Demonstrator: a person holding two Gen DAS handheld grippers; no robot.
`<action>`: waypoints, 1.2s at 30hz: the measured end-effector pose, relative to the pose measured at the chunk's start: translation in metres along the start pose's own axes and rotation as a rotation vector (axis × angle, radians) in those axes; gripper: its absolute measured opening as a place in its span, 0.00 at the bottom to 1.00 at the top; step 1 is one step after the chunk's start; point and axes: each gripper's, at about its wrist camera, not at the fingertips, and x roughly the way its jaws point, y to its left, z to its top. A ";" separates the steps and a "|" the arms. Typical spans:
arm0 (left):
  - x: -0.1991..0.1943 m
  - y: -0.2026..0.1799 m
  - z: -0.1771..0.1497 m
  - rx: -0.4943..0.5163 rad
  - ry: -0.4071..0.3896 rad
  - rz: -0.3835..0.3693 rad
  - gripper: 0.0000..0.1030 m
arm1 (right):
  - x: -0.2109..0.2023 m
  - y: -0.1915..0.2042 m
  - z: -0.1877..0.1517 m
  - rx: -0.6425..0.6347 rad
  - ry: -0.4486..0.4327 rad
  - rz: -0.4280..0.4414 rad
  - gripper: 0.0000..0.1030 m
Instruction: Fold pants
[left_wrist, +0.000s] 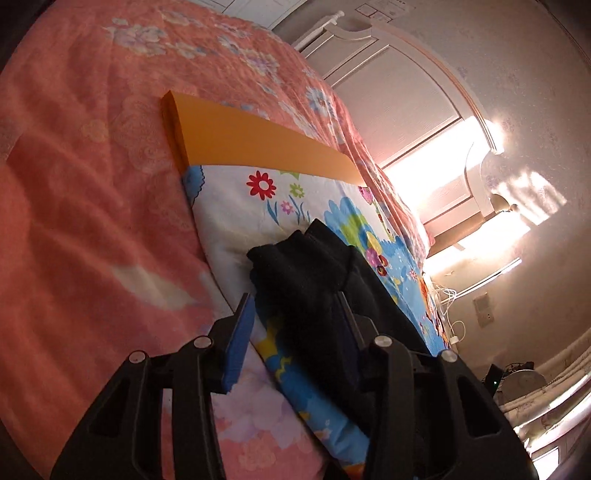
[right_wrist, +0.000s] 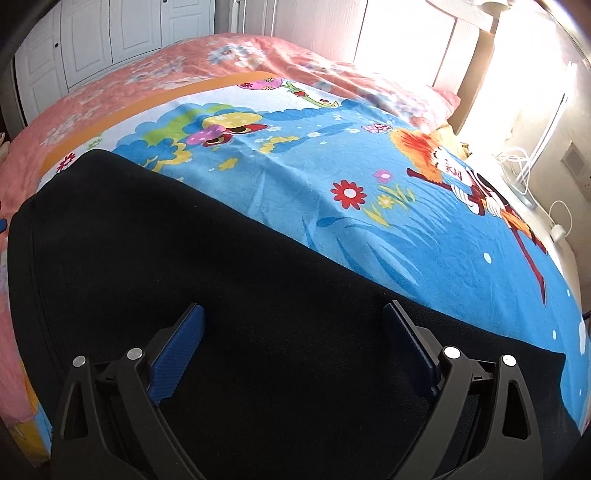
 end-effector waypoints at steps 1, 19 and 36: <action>0.009 0.002 0.000 -0.023 0.030 -0.007 0.39 | 0.000 0.001 -0.001 0.004 -0.004 -0.025 0.93; 0.076 -0.019 0.025 0.161 0.101 0.073 0.05 | -0.009 -0.002 -0.006 0.019 -0.058 -0.131 0.93; 0.056 -0.140 -0.012 0.680 -0.008 0.069 0.19 | -0.016 0.085 -0.012 0.041 -0.028 0.144 0.94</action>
